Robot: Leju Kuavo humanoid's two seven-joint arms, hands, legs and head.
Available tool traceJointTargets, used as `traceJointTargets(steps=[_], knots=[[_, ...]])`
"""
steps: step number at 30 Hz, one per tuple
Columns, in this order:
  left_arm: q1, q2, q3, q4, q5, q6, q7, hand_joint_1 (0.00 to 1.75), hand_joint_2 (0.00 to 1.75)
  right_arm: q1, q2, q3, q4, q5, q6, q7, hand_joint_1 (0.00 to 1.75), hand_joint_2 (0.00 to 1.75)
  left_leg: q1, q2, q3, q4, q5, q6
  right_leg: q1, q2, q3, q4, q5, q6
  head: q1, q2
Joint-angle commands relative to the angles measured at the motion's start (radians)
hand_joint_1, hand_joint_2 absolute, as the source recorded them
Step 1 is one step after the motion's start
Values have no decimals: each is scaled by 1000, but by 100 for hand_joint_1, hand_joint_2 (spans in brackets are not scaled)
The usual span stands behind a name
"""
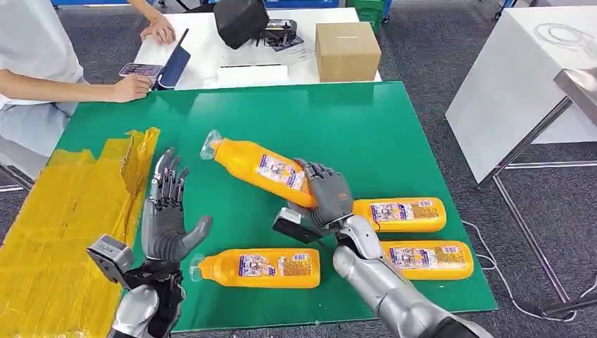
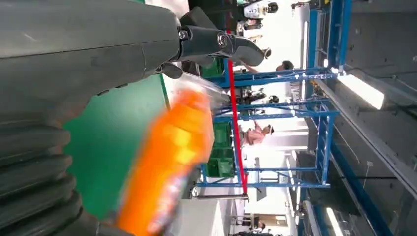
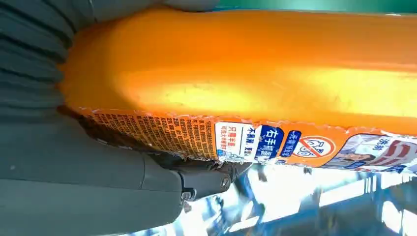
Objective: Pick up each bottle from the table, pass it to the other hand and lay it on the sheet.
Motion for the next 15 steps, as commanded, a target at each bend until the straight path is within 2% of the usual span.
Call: traceJointTargets(steps=[1,3,5,6,13,15], knots=[[-27,24,-68,60,-5,8,27,0,175,145,39,-272,-302,-222,17,-143,175,175,0,0,3,0,-2,0,1,-2,4,-1,-1,-1,0,0],[-39,32,-84,76,7,-5,58,0,175,171,37,-261,-350,-278,68,-167,175,175,0,-2,2,0,-1,0,1,-4,4,-1,-1,-1,0,0],[-55,27,-85,104,201,-145,188,0,175,204,34,-225,-403,-348,173,-182,175,175,1,-2,4,0,-2,1,2,-4,6,-2,-2,-2,0,0],[-63,31,-89,114,223,-160,211,0,175,215,31,-207,-414,-364,205,-190,175,175,0,-2,2,0,-1,0,1,-4,4,-1,-1,-1,0,0],[-100,37,-102,140,350,-221,276,0,175,229,38,-65,-417,-341,229,-210,175,175,0,0,1,-1,-1,0,1,-2,1,-1,-1,-1,0,0],[-94,38,-96,134,402,-252,293,0,175,224,42,-35,-400,-352,266,-196,175,175,1,1,3,-1,-1,0,1,0,3,-1,-1,-1,0,0]])
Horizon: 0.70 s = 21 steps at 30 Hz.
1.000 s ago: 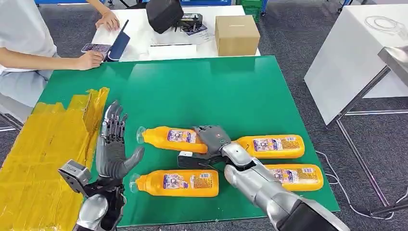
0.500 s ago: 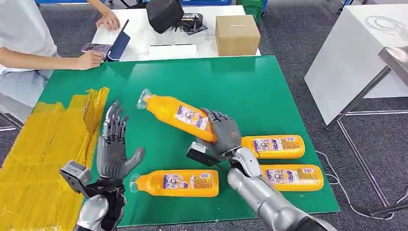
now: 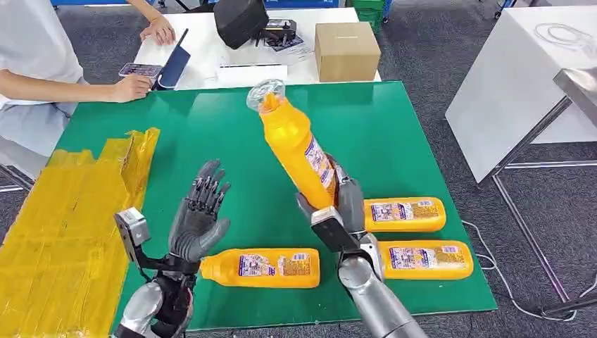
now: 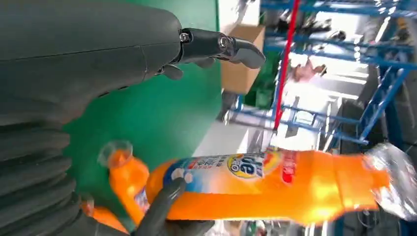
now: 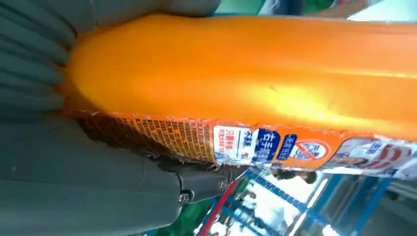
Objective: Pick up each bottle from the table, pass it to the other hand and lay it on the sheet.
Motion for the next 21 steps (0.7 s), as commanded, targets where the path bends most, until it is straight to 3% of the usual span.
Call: traceJointTargets(steps=[1,9,21], knots=[[-60,32,-31,80,113,-65,49,0,175,-1,0,141,-24,-16,65,9,175,175,1,1,3,-1,-1,0,1,0,3,-1,-1,-1,0,0],[-59,28,-6,72,154,-72,51,0,175,-9,3,236,3,60,73,11,175,175,1,2,4,-1,-1,0,1,0,4,-1,-1,-1,0,0],[-67,15,10,56,114,-45,9,0,175,-102,17,422,199,125,207,96,175,175,0,2,3,-1,-1,0,1,1,3,-1,0,-1,0,0]])
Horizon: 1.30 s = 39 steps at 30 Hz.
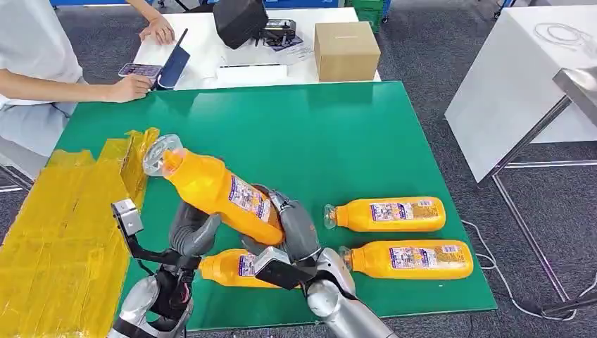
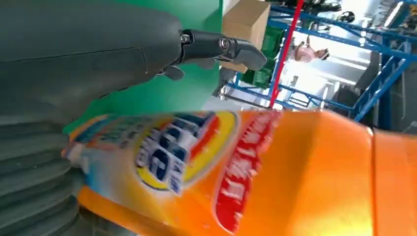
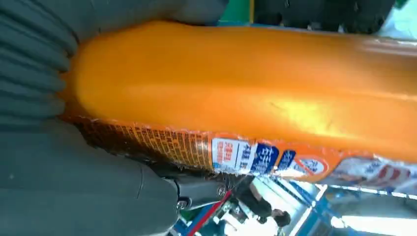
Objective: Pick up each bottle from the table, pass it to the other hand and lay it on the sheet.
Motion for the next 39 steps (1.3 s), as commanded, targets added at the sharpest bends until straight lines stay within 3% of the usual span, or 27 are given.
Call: traceJointTargets(steps=[1,16,17,34,35,36,37,39], knots=[[-42,6,10,40,-25,16,-14,0,175,-103,-6,156,189,29,70,39,175,175,0,1,2,-1,0,0,0,0,2,-1,0,0,0,0],[-44,-15,29,39,-59,61,-50,5,175,-153,10,249,287,59,171,88,175,175,1,-1,3,-1,0,0,1,-2,3,-2,-1,-1,0,0],[-43,-18,33,37,-64,73,-55,175,175,-152,10,248,286,59,169,88,175,175,0,-1,2,-1,0,0,0,-2,2,-1,0,0,0,0],[-53,-13,40,43,-138,144,-94,175,175,-98,-22,181,90,28,73,52,175,175,0,-2,1,0,0,0,0,-3,2,-1,-1,-1,0,0],[-56,-9,38,45,-155,156,-102,175,175,-83,-22,162,55,4,58,33,147,175,0,-1,1,0,0,0,0,-2,1,-1,0,-1,0,0],[-59,-7,39,45,-168,167,-109,175,175,-70,-24,147,22,-15,46,14,16,175,1,-1,4,1,-2,1,2,-3,5,-2,-2,-1,0,0],[-65,4,39,43,-209,200,-126,175,175,-34,-29,119,-72,-53,11,-26,0,175,0,-2,1,0,0,0,0,-4,2,-1,-1,-1,0,0],[-72,21,56,33,-266,253,-157,175,175,15,-52,90,-234,-123,3,-49,0,175,0,-4,0,1,-1,0,1,-5,1,0,-2,-1,0,0]])
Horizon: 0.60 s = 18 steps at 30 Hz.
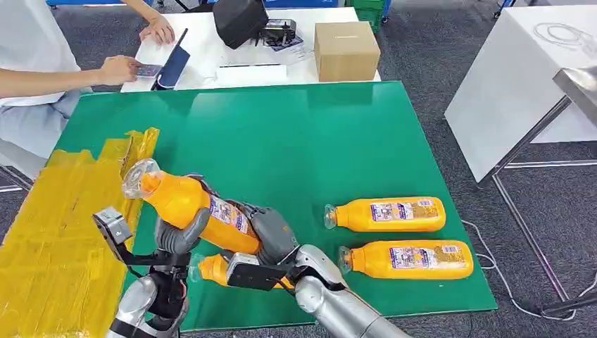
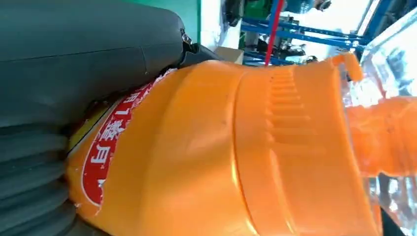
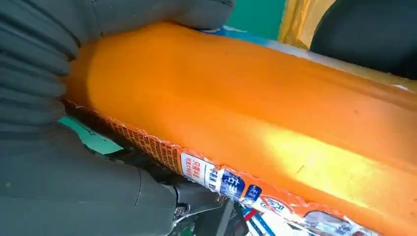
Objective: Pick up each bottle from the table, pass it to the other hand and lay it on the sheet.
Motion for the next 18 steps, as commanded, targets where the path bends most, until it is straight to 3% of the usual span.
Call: traceJointTargets(steps=[1,3,6,9,13,15,16,17,18], knots=[[-80,45,27,24,-181,165,-78,175,175,145,-74,-77,-461,-192,-63,-118,0,175,0,-2,0,1,-1,0,1,-3,1,0,-1,-1,0,0],[-82,53,38,17,-179,164,-76,175,175,154,-88,-80,-507,-195,-47,-94,0,175,1,-1,-1,2,-2,0,1,-3,1,1,-2,-1,0,0],[-82,73,85,-10,-332,310,-123,175,175,199,-111,-134,-645,-296,-25,-150,0,175,1,1,1,0,-1,0,1,0,2,0,-1,-1,0,0],[-82,78,92,-14,-334,308,-120,175,175,204,-116,-140,-663,-298,-16,-141,0,175,1,-2,-1,1,-1,0,1,-3,0,0,-1,-1,0,0],[-98,106,153,-4,-528,465,-129,175,175,233,-142,-186,-757,-339,5,-163,0,175,0,-1,0,0,-1,0,1,-2,1,0,-1,-1,0,0],[-125,143,182,46,-782,572,-73,175,175,270,-152,-239,-822,-343,-12,-175,0,175,1,-2,0,0,-1,0,1,-3,2,0,-1,-1,0,0],[-133,161,180,70,-873,587,-43,175,175,275,-151,-248,-829,-344,-15,-176,0,0,1,-2,1,0,-1,0,1,-3,2,-1,-1,-1,0,0],[-157,181,184,121,-1050,601,38,175,175,292,-150,-275,-851,-353,-20,-182,0,0,0,-2,0,-1,0,0,0,-3,1,0,-1,-1,0,0],[-176,193,182,151,-1115,590,76,175,175,302,-152,-291,-868,-360,-21,-188,0,175,1,-3,1,-1,0,0,1,-5,3,-1,-1,-1,0,0]])
